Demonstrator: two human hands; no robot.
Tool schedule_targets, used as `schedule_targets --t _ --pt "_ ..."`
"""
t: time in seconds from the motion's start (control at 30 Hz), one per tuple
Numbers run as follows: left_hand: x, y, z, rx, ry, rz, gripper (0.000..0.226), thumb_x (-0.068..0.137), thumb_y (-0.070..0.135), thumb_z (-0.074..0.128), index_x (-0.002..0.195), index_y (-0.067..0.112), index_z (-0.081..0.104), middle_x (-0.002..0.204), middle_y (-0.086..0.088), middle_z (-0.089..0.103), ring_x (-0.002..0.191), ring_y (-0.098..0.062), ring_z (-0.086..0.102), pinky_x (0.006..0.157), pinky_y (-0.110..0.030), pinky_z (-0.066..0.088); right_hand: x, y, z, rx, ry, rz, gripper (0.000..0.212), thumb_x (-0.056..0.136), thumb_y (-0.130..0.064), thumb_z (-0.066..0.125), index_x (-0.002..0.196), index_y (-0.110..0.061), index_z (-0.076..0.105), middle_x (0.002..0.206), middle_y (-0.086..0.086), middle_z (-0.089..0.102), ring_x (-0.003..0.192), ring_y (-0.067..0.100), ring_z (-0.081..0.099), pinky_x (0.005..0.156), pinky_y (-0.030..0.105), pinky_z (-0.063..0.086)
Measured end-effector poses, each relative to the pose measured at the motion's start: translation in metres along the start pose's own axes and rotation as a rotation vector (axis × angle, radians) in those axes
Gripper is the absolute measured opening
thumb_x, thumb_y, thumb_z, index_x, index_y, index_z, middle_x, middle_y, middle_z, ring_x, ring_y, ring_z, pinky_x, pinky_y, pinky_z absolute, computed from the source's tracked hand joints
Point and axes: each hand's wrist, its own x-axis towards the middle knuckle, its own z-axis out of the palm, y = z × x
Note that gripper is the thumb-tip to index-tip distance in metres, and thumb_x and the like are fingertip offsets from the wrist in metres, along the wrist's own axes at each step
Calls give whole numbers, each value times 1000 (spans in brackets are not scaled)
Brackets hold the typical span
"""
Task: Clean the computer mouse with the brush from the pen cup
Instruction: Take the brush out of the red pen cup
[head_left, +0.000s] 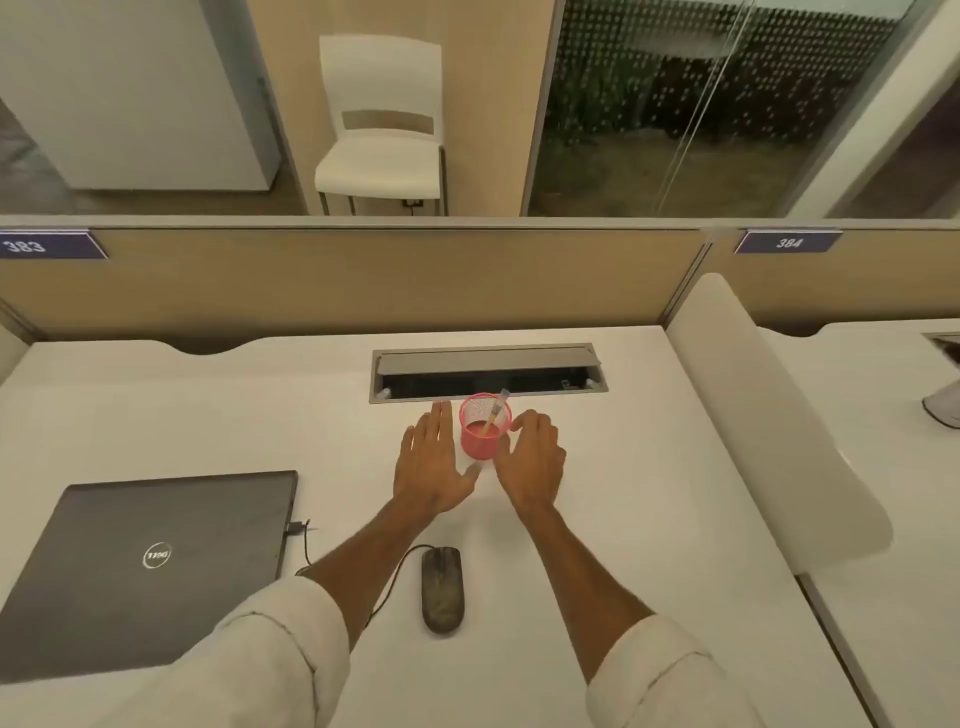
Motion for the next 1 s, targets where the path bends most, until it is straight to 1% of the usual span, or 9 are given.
schedule_targets --t 0.07,0.2,0.3,0.4,0.5,0.6,0.7,0.87,1.0 --pt "8 4 -1 -78 -2 -5 105 101 69 55 173 22 -5 183 -2 -3 170 -29 3 138 -50 12 12 -3 1 100 29 64 36 108 -41 64 135 -18 65 152 1 57 139 18 53 114 35 48" --pt "26 10 2 -150 -8 32 109 97 69 62 173 23 0 182 1 2 170 -27 8 138 -50 15 31 -11 7 116 33 101 34 108 -43 63 130 -19 75 163 -2 48 146 17 48 117 35 43" --pt "39 6 5 -135 -14 94 111 96 67 65 173 20 0 183 1 0 170 -26 5 138 -50 12 40 -15 16 119 -15 160 41 108 -46 62 136 -18 75 171 -1 40 151 20 44 121 39 39" --pt "49 0 10 -132 -49 143 106 99 63 64 173 21 0 183 2 -2 170 -24 2 138 -50 9 45 -17 27 82 -59 205 49 109 -49 59 144 -17 70 175 0 36 153 22 45 124 40 37" --pt "56 -6 14 -120 -75 154 98 102 62 59 173 24 2 182 3 1 170 -24 2 138 -50 10 49 -18 37 66 -79 238 54 110 -50 57 152 -17 63 174 1 37 153 22 44 127 40 35" --pt "59 -10 18 -127 -63 134 89 104 62 53 172 28 6 182 4 7 170 -24 6 138 -50 9 55 -20 44 69 -73 258 47 109 -47 60 145 -18 69 173 2 39 154 23 44 126 42 34" --pt "60 -15 19 -152 -66 126 82 106 60 48 172 30 8 182 4 8 170 -25 7 139 -48 6 60 -23 51 72 -58 286 43 108 -46 63 138 -18 74 170 3 44 152 24 45 125 44 35" --pt "63 -19 20 -156 -88 123 81 108 57 46 172 29 5 182 3 5 170 -25 4 139 -48 5 66 -28 59 113 -31 353 41 106 -47 66 135 -19 76 165 3 52 148 23 50 123 45 36" --pt "62 -20 24 -207 -108 100 81 109 56 46 172 28 4 182 2 2 170 -24 3 139 -48 7 66 -27 61 155 -6 345 36 105 -44 69 130 -19 78 162 1 53 146 21 50 124 45 33"
